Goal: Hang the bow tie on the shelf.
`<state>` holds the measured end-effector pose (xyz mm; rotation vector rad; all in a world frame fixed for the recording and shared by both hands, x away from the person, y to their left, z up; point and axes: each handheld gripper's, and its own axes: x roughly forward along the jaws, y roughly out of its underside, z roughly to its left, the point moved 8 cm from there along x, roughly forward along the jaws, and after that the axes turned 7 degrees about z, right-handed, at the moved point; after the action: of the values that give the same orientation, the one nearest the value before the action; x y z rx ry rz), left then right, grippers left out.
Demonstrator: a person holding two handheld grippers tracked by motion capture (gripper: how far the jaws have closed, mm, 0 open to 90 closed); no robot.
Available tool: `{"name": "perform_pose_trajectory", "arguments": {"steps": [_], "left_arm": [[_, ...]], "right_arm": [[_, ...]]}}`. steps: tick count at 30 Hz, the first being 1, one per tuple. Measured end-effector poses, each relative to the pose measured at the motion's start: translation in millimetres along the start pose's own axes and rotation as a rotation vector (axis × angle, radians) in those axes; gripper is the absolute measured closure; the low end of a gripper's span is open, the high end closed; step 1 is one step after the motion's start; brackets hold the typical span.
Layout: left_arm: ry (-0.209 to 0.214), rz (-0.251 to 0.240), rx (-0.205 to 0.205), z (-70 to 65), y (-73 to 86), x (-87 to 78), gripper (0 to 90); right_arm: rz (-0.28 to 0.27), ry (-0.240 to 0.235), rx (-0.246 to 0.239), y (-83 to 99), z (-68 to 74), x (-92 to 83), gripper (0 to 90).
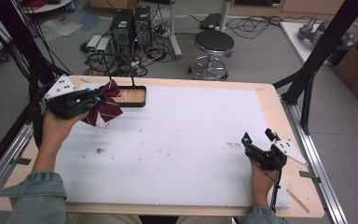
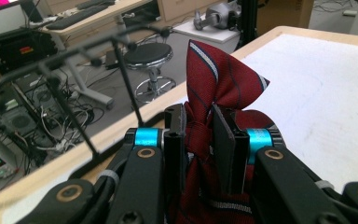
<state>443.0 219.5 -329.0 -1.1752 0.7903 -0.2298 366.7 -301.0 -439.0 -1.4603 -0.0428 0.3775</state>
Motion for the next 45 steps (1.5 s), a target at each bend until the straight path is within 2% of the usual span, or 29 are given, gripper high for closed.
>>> {"name": "perform_pose_trajectory", "arguments": {"steps": [2,7,10,18,21,27,32,34,37,40,42,44,45], "left_arm": [[0.01,0.001,0.005,-0.4,-10.9,10.5,74.7],[0.02,0.012,0.05,-6.3,-36.9,40.0,74.7],[0.008,0.009,0.071,-7.8,-51.4,56.8,74.7],[0.0,-0.009,0.101,-4.8,-82.4,92.4,74.7],[-0.007,-0.019,0.1,-3.0,-92.0,103.5,74.7],[-0.052,-0.007,0.096,4.2,-103.3,122.0,74.7],[-0.065,0.002,0.095,10.3,-106.4,136.3,74.7],[-0.07,-0.008,0.088,12.6,-108.1,139.5,74.7],[-0.089,0.011,0.094,18.1,-110.3,144.8,74.7],[-0.095,-0.007,0.076,24.5,-116.9,147.0,74.7],[-0.105,0.005,0.084,28.6,-120.0,149.3,74.7],[-0.132,0.027,0.108,33.0,-121.7,152.5,74.7],[-0.122,0.021,0.098,34.0,-123.0,153.8,74.6]], "right_arm": [[0.0,-0.003,0.005,0.0,0.1,0.0,10.2],[-0.001,-0.006,0.012,0.1,-0.7,0.2,10.2],[0.002,-0.007,0.018,0.4,-1.2,0.4,10.2],[0.005,-0.011,0.018,0.8,-1.8,1.6,10.2],[0.008,-0.013,0.026,1.1,-1.6,1.5,10.2],[0.008,-0.017,0.028,1.3,-2.1,2.3,10.2],[0.011,-0.019,0.036,1.7,-2.5,2.5,10.2],[0.012,-0.02,0.039,1.7,-2.6,2.7,10.2],[0.012,-0.023,0.042,1.9,-2.5,2.6,10.2],[0.017,-0.023,0.045,2.4,-3.0,2.2,10.2],[0.017,-0.025,0.051,2.5,-3.1,2.2,10.2],[0.016,-0.026,0.05,2.5,-3.4,2.3,10.2],[0.016,-0.026,0.051,2.4,-3.6,2.4,10.2]]}}
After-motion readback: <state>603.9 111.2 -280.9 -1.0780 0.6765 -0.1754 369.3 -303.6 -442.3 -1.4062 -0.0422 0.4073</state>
